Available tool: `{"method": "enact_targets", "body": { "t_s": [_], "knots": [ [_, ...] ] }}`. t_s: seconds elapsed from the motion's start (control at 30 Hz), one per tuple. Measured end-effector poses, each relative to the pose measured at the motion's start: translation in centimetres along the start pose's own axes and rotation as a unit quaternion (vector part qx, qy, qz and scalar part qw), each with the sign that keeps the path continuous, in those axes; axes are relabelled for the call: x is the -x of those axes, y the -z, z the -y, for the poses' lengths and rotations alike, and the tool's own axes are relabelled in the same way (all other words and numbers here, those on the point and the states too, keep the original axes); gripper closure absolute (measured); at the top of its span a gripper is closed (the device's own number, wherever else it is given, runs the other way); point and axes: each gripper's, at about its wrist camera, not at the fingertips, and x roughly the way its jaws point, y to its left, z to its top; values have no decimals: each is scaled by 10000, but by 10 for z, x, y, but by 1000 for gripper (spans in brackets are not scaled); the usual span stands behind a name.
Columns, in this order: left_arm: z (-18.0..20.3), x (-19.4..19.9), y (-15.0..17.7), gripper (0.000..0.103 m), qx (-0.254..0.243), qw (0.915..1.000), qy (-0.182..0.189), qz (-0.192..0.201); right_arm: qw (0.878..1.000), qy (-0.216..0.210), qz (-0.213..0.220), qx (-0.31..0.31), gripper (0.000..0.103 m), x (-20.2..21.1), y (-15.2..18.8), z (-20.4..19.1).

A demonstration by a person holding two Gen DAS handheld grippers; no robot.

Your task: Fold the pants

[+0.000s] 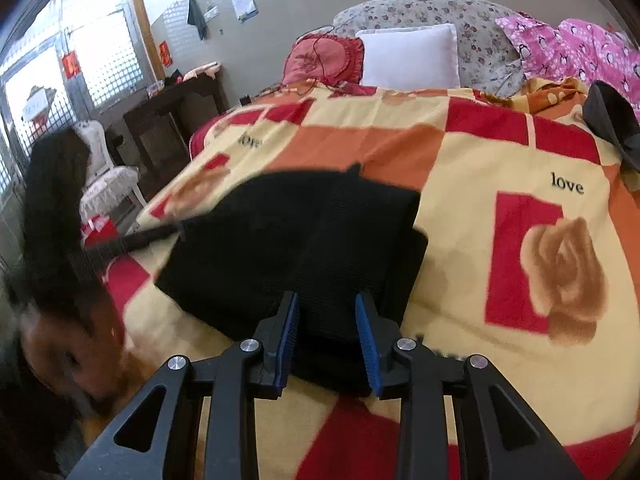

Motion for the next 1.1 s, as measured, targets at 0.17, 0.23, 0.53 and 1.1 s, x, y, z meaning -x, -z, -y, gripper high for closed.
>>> {"method": "enact_targets", "body": {
  "t_s": [0.17, 0.23, 0.53, 1.1],
  "knots": [
    [1, -1, -1, 56, 23, 9999, 108, 75, 9974, 452, 542, 170, 71, 7, -47, -4],
    [1, -1, -1, 52, 16, 9998, 166, 79, 9982, 312, 398, 323, 72, -10, -59, -7],
    [2, 0, 0, 27, 63, 9978, 643, 165, 9995, 176, -248, -65, 72, -59, -37, 19],
    [24, 14, 3, 20, -364, 9985, -224, 329, 9974, 229, 200, 660, 64, -17, 15, -17]
  ]
}}
